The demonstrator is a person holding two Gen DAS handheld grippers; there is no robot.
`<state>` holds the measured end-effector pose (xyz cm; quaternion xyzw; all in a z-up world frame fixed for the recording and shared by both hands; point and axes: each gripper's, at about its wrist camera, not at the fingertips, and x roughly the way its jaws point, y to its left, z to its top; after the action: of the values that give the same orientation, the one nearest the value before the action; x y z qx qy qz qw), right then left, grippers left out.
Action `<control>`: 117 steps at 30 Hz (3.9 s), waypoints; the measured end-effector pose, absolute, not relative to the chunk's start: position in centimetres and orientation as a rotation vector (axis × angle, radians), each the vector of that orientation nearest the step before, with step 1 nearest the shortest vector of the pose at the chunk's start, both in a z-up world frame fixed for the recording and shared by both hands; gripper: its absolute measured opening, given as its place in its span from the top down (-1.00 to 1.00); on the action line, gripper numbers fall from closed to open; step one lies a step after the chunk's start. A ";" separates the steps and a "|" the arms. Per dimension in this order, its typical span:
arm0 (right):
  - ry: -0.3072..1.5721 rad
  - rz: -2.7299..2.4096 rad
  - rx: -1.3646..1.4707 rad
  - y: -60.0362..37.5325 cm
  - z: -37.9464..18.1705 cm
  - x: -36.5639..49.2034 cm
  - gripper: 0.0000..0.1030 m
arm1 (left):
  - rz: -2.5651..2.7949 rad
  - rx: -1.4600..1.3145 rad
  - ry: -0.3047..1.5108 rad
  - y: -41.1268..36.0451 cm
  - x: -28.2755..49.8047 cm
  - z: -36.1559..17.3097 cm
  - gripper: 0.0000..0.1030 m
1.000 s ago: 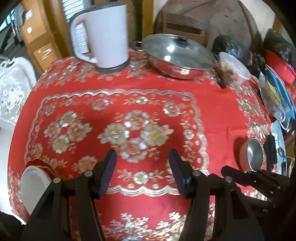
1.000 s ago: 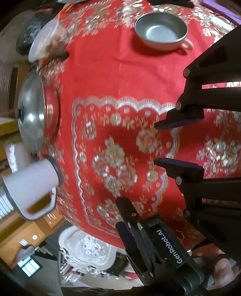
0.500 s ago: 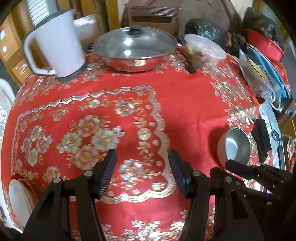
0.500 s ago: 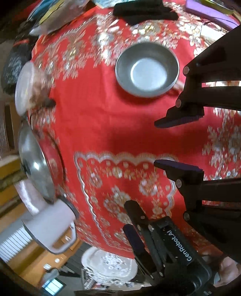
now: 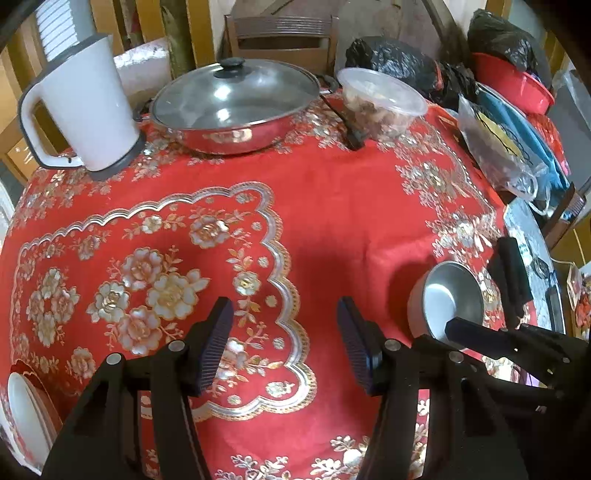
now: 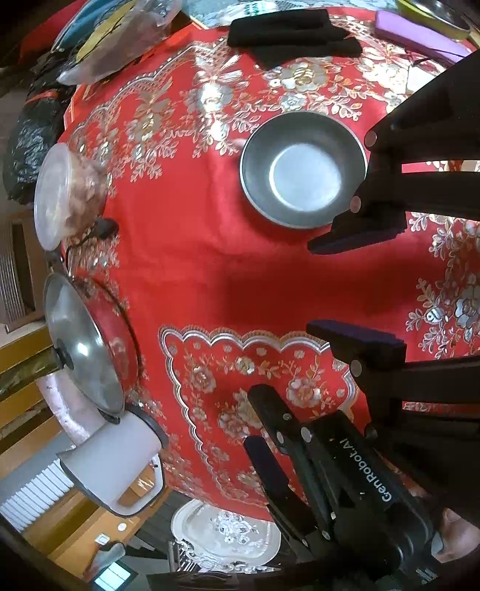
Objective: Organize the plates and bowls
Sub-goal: 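Withdraw both grippers and move them toward the steel bowl, then grip the steel bowl rim with both grippers and lift, then carry the steel bowl with both grippers over the plate stack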
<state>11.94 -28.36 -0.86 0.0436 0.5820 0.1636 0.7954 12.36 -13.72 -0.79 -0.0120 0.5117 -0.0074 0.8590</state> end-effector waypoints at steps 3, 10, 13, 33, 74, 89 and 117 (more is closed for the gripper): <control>1.254 0.352 0.092 -28.2 -1.0 12.2 0.25 | 0.002 -0.028 1.074 -13.0 12.6 -0.8 -0.11; 1.258 0.265 0.092 -32.3 -1.4 12.4 0.21 | -0.041 -0.078 1.113 -13.8 13.2 -1.6 -0.11; 1.270 0.188 0.100 -35.4 -1.9 12.6 0.15 | -0.090 -0.062 1.138 -16.1 13.6 -2.2 -0.11; 1.361 0.100 0.176 -41.1 -8.4 15.2 0.25 | -0.180 0.042 1.295 -25.6 15.7 -8.0 -0.12; 1.348 0.430 0.008 -24.2 -4.6 17.5 0.78 | -0.034 -0.171 1.316 -11.1 14.3 -5.8 0.80; 1.272 0.741 -0.220 -3.5 0.5 13.4 0.77 | 0.249 -0.356 1.180 6.9 7.5 -0.6 0.80; 1.234 1.004 -0.388 10.1 4.1 4.2 0.76 | 0.474 -0.493 1.072 19.3 -3.8 3.0 0.80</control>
<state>4.17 10.10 4.08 -0.1728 0.5503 0.4479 0.6831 -3.81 19.26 3.05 -0.2301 0.5008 0.2216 0.8045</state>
